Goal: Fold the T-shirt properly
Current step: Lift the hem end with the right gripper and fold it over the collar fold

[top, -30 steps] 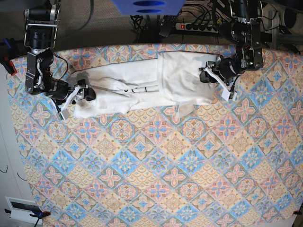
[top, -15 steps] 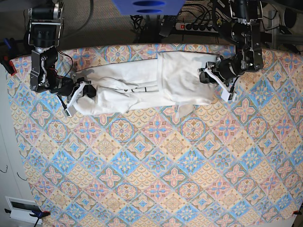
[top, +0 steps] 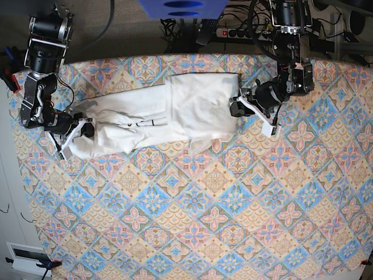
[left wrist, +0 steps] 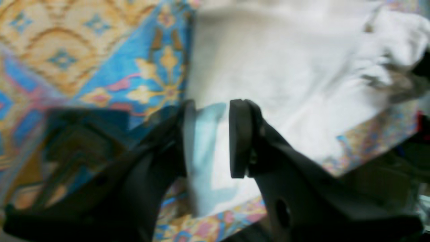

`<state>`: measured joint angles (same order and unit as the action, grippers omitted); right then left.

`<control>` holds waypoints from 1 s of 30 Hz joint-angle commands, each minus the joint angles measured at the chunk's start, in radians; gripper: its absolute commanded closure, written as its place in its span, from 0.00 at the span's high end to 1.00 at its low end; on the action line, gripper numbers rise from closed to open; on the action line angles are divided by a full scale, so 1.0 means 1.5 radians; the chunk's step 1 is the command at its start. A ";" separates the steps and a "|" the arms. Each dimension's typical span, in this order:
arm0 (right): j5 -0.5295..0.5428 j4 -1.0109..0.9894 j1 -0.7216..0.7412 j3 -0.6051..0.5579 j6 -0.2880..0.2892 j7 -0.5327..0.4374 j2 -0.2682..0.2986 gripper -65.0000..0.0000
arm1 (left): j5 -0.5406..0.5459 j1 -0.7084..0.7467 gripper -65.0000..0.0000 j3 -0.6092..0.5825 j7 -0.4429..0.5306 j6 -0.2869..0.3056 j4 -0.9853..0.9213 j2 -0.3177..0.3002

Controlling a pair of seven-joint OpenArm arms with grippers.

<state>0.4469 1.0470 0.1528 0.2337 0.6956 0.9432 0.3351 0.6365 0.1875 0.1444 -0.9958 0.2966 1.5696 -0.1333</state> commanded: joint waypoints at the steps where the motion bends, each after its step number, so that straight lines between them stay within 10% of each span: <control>1: -0.003 0.010 0.017 0.016 0.002 -0.010 0.017 0.00 | 0.020 -0.001 0.26 0.003 0.009 0.005 0.031 -0.015; 19: -0.018 0.269 -0.076 0.035 0.002 0.042 0.031 0.00 | 0.027 0.078 0.25 0.028 0.012 0.003 0.100 -0.073; 30: 0.013 0.433 -0.100 -0.037 0.002 0.102 -0.062 0.00 | 0.026 0.079 0.25 0.032 0.010 0.003 0.100 -0.073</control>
<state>0.4454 1.6756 -0.0151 0.1757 0.6952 1.1206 0.2310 0.6601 0.3130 0.1913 -0.9947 0.2939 1.7020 -0.2352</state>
